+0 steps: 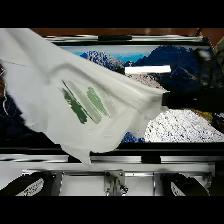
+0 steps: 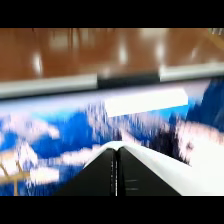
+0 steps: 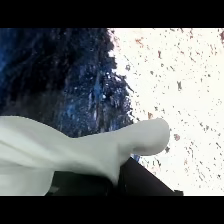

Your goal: Fold the shirts.

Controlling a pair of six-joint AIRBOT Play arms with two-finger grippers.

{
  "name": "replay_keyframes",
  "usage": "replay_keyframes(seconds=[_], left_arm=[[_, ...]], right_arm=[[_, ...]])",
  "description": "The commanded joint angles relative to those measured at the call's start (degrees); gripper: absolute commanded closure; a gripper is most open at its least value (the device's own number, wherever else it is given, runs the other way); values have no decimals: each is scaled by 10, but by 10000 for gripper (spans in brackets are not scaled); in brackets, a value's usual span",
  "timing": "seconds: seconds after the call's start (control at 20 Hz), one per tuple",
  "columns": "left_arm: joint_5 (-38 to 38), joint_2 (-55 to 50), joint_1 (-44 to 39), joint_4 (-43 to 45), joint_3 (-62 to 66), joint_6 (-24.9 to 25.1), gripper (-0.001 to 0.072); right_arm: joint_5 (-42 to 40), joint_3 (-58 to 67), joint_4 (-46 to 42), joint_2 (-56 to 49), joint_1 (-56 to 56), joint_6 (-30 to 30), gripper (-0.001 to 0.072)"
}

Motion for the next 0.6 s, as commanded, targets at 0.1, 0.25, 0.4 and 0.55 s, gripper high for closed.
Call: replay_keyframes(seconds=[0.1,0.25,0.4,0.55], left_arm=[[-34,-183,-1,-30,-51,-14,681],[-39,-262,-1,-91,-50,-45,680],[-70,-310,-1,-126,-50,-47,677],[-138,-311,12,-127,-47,-47,59]], right_arm=[[303,-70,53,-186,0,37,641],[399,-70,132,-257,0,39,641],[378,-70,143,-285,2,38,632],[293,-48,137,-258,-22,5,136]])
